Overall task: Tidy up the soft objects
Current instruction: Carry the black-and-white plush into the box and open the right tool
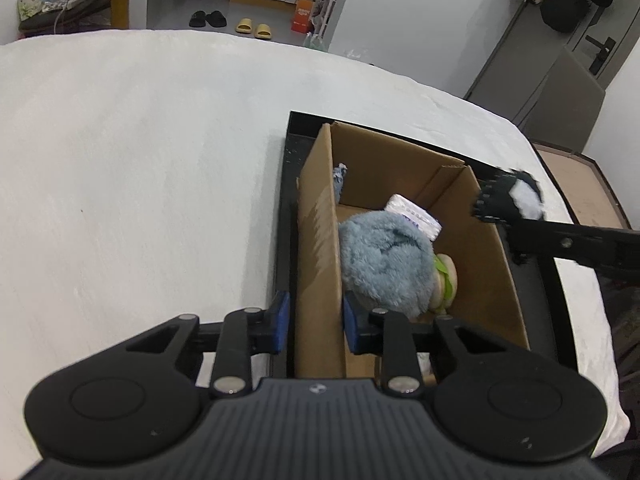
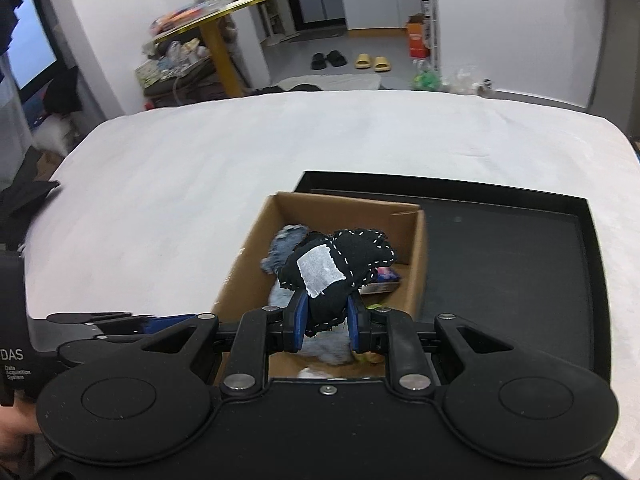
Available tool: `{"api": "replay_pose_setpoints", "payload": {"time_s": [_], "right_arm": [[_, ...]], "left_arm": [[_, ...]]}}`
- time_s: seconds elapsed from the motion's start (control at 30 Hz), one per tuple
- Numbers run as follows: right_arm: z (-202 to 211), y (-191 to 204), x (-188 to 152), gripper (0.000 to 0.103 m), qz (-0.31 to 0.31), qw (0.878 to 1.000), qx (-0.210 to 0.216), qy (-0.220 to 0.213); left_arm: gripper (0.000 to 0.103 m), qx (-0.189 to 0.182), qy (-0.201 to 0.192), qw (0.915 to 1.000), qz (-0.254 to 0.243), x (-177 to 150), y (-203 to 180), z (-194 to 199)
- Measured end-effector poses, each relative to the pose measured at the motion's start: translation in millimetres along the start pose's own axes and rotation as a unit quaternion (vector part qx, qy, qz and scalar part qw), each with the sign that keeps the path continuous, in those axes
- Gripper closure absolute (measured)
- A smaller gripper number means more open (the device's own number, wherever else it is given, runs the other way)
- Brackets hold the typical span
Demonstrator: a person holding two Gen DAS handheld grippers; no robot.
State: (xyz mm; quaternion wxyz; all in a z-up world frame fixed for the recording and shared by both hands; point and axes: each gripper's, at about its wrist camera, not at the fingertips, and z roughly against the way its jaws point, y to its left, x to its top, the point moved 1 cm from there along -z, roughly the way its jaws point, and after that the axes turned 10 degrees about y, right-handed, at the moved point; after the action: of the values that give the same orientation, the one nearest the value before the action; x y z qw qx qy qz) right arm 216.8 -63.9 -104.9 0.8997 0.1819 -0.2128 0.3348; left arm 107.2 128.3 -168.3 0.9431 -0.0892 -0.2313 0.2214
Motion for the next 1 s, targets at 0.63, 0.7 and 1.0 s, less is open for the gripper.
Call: {"api": "replay_pose_setpoints", "payload": {"time_s": [0.63,0.7,1.0], "right_arm": [[-12,30,-11,0.066,0.034,0.997,0.061,0.046],[-9,27,-12,0.066,0.03,0.997,0.049,0.042],[3,3,-23,0.066,-0.001,0.999,0.027,0.031]], "left_arm": [[0.094,-0.028,0.005,0.9995,-0.015,-6,1,5],[0.094,-0.026,0.003,0.9996,-0.014,-7,1,5],[0.095,-0.012,0.004,0.9997,-0.022,-5,-6,3]]}}
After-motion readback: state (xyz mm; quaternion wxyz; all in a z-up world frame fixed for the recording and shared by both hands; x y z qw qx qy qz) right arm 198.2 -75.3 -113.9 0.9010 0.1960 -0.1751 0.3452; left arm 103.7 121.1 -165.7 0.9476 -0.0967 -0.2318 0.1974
